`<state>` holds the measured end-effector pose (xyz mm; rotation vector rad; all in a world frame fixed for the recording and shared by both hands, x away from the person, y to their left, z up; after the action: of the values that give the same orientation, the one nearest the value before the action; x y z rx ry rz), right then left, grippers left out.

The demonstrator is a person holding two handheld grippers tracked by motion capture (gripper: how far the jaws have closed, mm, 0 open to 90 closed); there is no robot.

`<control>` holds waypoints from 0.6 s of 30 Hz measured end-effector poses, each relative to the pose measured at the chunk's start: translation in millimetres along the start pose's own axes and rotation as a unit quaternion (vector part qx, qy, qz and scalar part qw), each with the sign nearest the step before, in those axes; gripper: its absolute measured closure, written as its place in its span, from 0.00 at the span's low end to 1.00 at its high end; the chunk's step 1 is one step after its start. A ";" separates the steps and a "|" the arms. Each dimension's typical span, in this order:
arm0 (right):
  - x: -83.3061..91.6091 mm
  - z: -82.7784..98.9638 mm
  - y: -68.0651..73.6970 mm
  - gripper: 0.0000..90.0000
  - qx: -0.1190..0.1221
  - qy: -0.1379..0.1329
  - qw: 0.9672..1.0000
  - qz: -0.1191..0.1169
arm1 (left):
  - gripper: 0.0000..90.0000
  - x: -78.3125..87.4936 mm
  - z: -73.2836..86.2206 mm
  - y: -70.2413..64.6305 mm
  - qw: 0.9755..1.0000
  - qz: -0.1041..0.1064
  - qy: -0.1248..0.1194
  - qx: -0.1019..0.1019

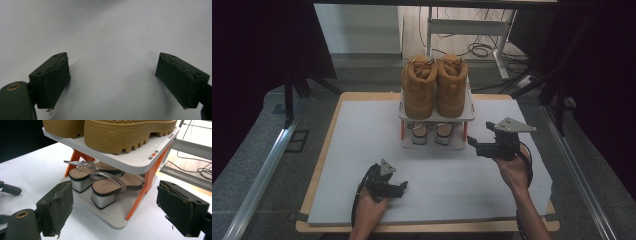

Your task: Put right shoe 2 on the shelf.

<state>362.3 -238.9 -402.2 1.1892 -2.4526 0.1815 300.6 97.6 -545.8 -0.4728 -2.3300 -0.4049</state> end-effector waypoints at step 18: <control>15.3 22.3 -6.2 0.09 -0.004 0.020 1.000 0.014 | 0.13 0.0 0.0 0.0 1.000 0.000 0.000 0.000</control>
<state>351.8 -260.2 -416.6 1.1366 -2.4339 0.2027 300.6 97.6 -545.8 -0.4726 -2.3300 -0.4045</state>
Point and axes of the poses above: each handheld gripper's, and its own axes: x roughly backward along the jaws, z roughly out of its underside, y roughly to its left, the point moved 3 cm from there along -x, roughly forward along the jaws, and after that the axes turned 14 degrees about -z, right-handed, at the moved point
